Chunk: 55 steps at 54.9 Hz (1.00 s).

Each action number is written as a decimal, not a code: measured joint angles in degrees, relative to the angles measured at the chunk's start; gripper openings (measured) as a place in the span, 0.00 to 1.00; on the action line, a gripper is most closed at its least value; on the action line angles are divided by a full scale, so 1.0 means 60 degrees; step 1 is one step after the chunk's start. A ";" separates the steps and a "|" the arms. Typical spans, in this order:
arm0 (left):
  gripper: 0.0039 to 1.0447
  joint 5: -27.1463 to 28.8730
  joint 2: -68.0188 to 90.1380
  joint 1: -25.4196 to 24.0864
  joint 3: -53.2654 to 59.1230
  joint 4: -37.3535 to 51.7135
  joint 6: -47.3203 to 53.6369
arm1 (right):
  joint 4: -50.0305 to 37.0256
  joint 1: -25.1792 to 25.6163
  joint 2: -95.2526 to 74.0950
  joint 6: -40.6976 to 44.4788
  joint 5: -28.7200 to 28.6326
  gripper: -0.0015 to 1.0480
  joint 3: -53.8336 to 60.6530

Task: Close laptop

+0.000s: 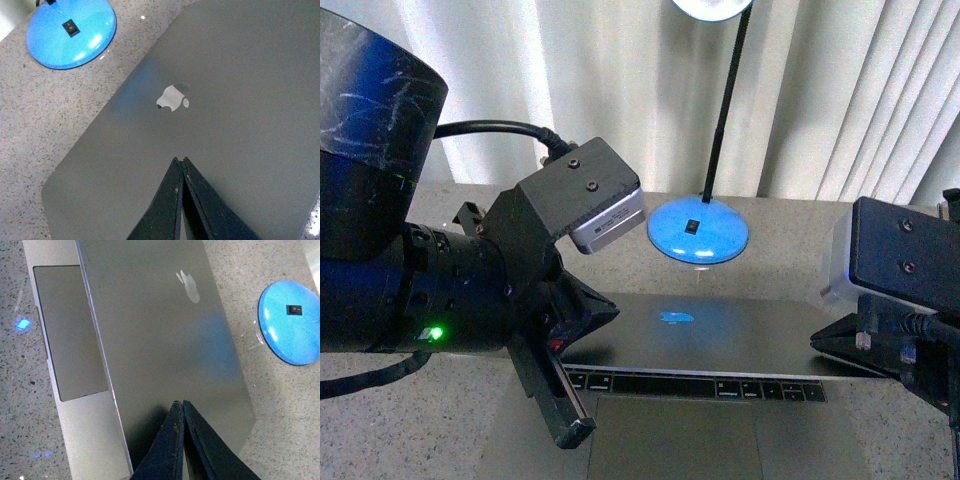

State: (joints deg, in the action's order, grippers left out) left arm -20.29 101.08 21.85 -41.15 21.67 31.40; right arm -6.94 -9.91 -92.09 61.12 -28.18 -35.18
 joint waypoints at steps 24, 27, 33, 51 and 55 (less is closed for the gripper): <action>0.03 -0.0127 0.0517 0.0113 0.0390 0.0583 -0.0098 | -0.0758 -0.0029 -0.0765 0.0044 -0.0022 0.03 0.0361; 0.03 -0.0127 0.0612 0.0113 0.0415 0.0674 -0.0120 | -0.0834 -0.0051 -0.0838 0.0044 -0.0022 0.03 0.0390; 0.03 -0.0149 0.0823 0.0117 0.0459 0.0849 -0.0186 | -0.1038 -0.0109 -0.1045 0.0044 -0.0018 0.03 0.0448; 0.03 -0.0204 0.1512 0.0178 0.0619 0.1508 -0.0306 | -0.1668 -0.0219 -0.1723 0.0025 -0.0025 0.03 0.0510; 0.03 -0.0222 0.1825 0.0204 0.0681 0.1832 -0.0430 | -0.1982 -0.0219 -0.2080 0.0000 -0.0018 0.03 0.0619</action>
State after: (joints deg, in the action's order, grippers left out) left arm -21.63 112.03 23.07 -37.06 32.67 28.82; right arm -18.83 -11.22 -104.57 61.12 -28.29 -31.46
